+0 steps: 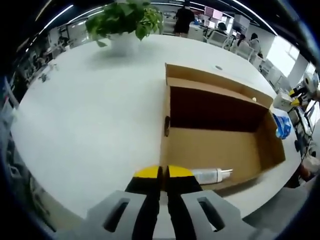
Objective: Operate the shoe box by opening the lid, removing the specified soft item, and placing it in the target area until the item is outside and the box remains undamaged.
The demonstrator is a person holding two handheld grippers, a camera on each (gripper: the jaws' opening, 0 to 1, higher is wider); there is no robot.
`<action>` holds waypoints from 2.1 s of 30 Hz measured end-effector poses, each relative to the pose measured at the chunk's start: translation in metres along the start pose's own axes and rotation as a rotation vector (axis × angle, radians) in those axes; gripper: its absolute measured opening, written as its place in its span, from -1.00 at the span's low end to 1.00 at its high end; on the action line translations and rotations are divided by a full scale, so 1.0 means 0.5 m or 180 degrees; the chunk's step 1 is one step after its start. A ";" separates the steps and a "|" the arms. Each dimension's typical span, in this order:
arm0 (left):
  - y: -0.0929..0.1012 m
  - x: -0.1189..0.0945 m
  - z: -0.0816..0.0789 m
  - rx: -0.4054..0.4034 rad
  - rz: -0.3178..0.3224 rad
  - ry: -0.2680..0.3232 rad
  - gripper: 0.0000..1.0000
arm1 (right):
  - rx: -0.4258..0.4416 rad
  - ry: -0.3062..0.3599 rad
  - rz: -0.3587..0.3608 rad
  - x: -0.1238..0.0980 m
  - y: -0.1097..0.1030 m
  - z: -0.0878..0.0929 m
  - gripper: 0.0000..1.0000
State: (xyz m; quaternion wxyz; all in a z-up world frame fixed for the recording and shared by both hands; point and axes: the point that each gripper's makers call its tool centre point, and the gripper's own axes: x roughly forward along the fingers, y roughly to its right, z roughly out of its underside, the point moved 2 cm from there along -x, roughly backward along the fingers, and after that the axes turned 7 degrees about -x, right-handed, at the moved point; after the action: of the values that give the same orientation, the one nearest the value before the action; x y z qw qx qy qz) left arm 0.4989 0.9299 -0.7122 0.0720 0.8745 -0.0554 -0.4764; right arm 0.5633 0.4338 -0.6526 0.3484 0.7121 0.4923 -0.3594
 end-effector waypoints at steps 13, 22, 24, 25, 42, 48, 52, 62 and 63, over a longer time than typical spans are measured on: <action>0.003 0.003 0.000 0.0034 -0.0040 -0.0063 -0.99 | 0.0017 -0.0178 -0.0043 0.020 0.028 0.095 -0.69; 0.004 0.009 0.003 0.0057 -0.0096 -0.0121 -0.99 | 0.0025 -0.0251 -0.0081 0.029 0.039 0.142 -0.69; 0.004 0.009 0.003 0.0061 -0.0103 -0.0124 -0.99 | 0.0017 -0.0270 -0.0083 0.032 0.043 0.154 -0.69; 0.004 0.009 0.002 0.0064 -0.0107 -0.0126 -0.99 | 0.0010 -0.0291 -0.0083 0.034 0.046 0.161 -0.69; 0.004 0.014 0.005 0.0121 -0.0168 -0.0222 -0.99 | -0.0158 -0.0484 -0.0169 0.043 0.052 0.234 -0.69; 0.004 0.015 0.006 0.0122 -0.0164 -0.0228 -0.99 | -0.0364 -0.0598 -0.0223 0.043 0.039 0.244 -0.68; 0.004 0.015 0.006 0.0125 -0.0165 -0.0231 -0.99 | -0.0455 -0.0629 -0.0244 0.045 0.035 0.244 -0.68; 0.002 0.016 0.006 0.0122 -0.0157 -0.0225 -0.98 | -0.0540 -0.0737 -0.0261 0.050 0.034 0.257 -0.68; 0.002 0.016 0.006 0.0127 -0.0157 -0.0226 -0.98 | -0.0542 -0.0736 -0.0266 0.049 0.034 0.257 -0.68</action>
State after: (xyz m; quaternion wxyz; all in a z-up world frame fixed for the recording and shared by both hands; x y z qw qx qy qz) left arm 0.5006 0.9274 -0.7202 0.0408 0.8594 -0.0458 -0.5076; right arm 0.5642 0.3310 -0.7354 0.4466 0.6127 0.5068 -0.4102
